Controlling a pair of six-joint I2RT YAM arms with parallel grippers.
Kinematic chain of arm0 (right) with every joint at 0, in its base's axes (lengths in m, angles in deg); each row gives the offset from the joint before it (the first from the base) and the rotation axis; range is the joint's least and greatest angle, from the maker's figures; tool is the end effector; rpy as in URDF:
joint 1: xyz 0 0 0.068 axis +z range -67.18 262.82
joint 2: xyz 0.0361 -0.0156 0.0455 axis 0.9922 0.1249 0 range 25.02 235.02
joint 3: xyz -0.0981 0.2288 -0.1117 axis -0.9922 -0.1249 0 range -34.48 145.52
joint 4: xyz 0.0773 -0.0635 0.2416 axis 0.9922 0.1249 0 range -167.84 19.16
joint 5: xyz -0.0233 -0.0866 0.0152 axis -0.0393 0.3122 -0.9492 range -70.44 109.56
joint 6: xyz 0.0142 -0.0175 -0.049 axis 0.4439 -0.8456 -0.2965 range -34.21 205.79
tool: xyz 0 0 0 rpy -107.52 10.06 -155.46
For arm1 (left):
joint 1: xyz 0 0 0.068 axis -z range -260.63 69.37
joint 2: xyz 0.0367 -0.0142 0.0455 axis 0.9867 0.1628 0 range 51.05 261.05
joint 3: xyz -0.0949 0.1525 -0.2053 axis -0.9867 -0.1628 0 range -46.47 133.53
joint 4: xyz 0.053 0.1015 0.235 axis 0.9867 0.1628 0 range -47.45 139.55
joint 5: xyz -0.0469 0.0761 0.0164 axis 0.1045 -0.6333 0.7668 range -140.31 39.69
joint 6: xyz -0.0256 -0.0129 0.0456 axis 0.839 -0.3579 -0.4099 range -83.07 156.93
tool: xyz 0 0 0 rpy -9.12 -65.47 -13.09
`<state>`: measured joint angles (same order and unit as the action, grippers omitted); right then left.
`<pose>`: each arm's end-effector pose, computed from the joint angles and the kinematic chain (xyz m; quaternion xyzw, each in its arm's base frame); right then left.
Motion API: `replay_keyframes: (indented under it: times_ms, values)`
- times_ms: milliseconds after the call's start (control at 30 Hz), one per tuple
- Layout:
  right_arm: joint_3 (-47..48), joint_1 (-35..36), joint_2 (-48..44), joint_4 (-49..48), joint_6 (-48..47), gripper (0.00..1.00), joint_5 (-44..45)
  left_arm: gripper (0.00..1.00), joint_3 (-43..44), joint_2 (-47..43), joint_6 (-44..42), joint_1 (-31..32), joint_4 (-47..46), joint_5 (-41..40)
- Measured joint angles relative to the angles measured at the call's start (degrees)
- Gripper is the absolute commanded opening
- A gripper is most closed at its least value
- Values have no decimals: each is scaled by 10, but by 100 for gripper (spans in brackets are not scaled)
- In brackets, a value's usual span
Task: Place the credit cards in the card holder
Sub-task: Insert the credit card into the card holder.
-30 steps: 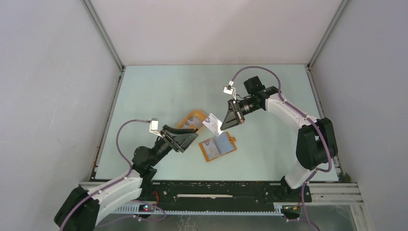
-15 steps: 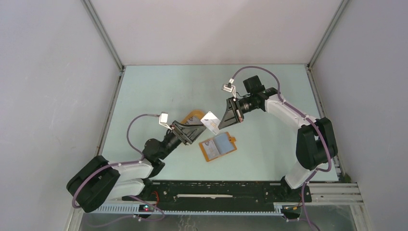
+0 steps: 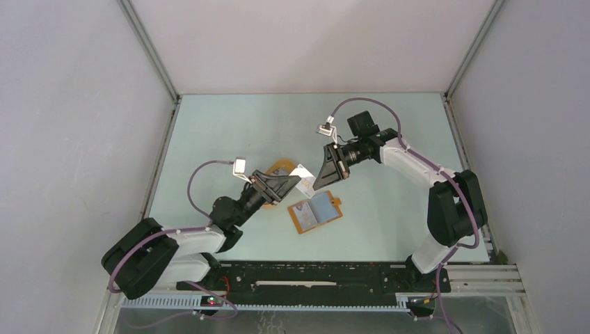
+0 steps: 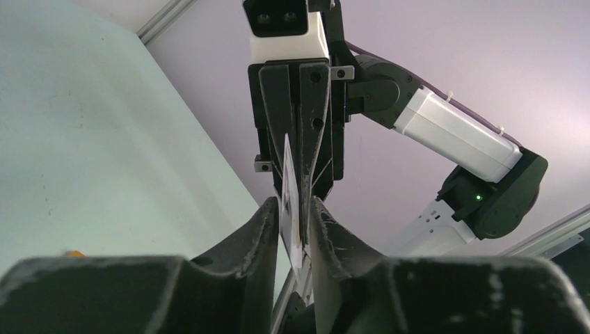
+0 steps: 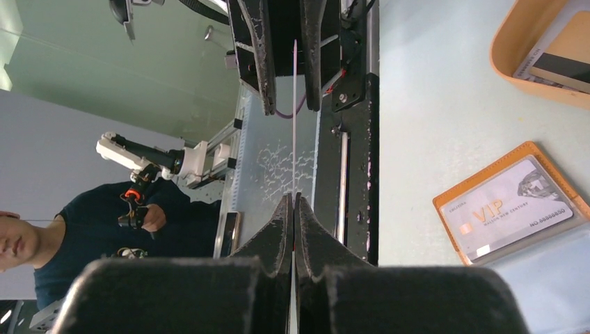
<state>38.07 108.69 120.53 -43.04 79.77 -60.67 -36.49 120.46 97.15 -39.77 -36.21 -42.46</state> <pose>0.2881 0.1786 0.2683 -0.3738 0.6573 0.6463 0.1025 0.1529 -0.1387 0.2164 -0.0419 0.5782 -0.6536 0.4866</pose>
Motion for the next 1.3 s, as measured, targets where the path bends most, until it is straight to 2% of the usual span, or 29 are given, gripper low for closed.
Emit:
replay_keyframes:
  times_ms: [67, 100, 233, 267, 367, 500, 633, 767, 900, 1033, 1300]
  values:
    - [0, 4, 0, 0, 0, 0, 0, 3, 6, 3, 2, 1, 0, -1]
    - [0, 5, 0, -1, 0, 3, 0, 0, 8, 4, 3, 1, 0, -1]
    - [0, 6, 0, 0, 0, 40, 5, 0, 10, 8, 2, 2, -2, 0]
    - [0, 5, 0, 1, -4, 46, 10, 0, 10, 8, 2, 2, -2, 0]
    - [-1, -5, -10, 14, -30, 52, 40, 0, 9, 8, -3, 2, -2, -1]
    - [-1, -37, -41, 36, -70, 49, 94, 0, -12, 0, -12, 2, 6, -5]
    - [-1, -63, -52, 41, -94, 33, 172, 0, -35, -14, -21, 2, 56, -14]
    - [-1, -66, -18, 41, -102, 22, 251, 0, -54, -18, -21, 3, 96, -36]
    - [-7, -66, 33, 47, -106, 19, 313, 0, -61, -3, -17, 17, 116, -66]
    - [-9, -58, 68, 59, -111, 19, 359, 0, -61, 62, -10, 29, 100, -88]
    - [3, -5, 139, 91, -122, 18, 408, 0, -60, 243, 38, 31, 5, -106]
